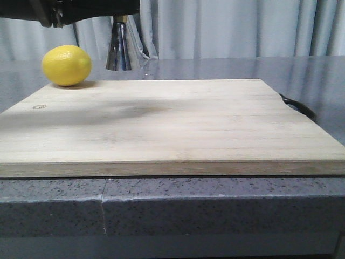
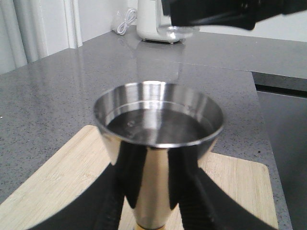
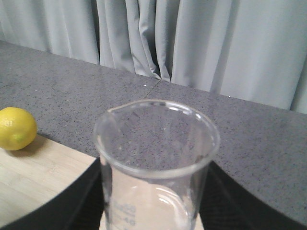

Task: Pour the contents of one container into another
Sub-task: 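Tilt the beaker upright and lower it back onto the board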

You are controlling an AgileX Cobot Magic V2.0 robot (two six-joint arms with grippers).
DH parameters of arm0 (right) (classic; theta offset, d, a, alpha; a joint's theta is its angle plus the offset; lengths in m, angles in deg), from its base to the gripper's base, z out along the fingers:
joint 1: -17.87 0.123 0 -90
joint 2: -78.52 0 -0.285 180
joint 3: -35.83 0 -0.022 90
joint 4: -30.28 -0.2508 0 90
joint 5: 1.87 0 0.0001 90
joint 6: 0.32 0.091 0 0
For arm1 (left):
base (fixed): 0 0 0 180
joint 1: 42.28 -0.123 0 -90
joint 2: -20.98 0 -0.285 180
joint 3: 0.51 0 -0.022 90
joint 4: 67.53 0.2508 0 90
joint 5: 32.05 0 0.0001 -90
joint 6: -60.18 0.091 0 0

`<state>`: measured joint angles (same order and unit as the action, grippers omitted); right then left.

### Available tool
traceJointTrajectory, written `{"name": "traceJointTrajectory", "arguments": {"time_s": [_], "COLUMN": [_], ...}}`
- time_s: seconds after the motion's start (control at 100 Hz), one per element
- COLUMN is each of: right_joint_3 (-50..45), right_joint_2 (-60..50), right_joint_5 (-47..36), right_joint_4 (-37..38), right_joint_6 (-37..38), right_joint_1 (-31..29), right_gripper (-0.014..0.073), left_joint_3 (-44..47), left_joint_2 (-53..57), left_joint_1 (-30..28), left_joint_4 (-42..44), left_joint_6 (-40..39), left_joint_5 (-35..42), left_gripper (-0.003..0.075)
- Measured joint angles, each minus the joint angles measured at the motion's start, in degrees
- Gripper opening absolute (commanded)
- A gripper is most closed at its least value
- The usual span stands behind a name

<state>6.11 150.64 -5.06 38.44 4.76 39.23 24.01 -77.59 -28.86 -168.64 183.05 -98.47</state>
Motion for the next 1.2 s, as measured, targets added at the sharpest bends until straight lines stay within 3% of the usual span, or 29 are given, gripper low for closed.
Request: {"name": "traceJointTrajectory", "arguments": {"time_s": [0.41,0.92,1.2], "right_joint_3": [-18.0,-18.9,-16.9], "right_joint_2": [5.5,21.9,27.7], "right_joint_5": [-31.1,-46.8,-49.3], "right_joint_4": [-1.1,-1.3,-1.3], "right_joint_6": [0.1,-0.7,-1.8], "right_joint_1": [-1.2,-1.8,-1.8], "right_gripper": [0.0323,0.0323,0.0323], "left_joint_3": [0.0,0.0,0.0], "left_joint_2": [0.0,0.0,0.0], "left_joint_1": [0.0,0.0,0.0], "left_joint_4": [0.1,0.1,0.1], "left_joint_6": [0.0,0.0,0.0], "left_joint_5": [0.0,0.0,0.0], "left_gripper": [0.0229,0.0229,0.0229]}}
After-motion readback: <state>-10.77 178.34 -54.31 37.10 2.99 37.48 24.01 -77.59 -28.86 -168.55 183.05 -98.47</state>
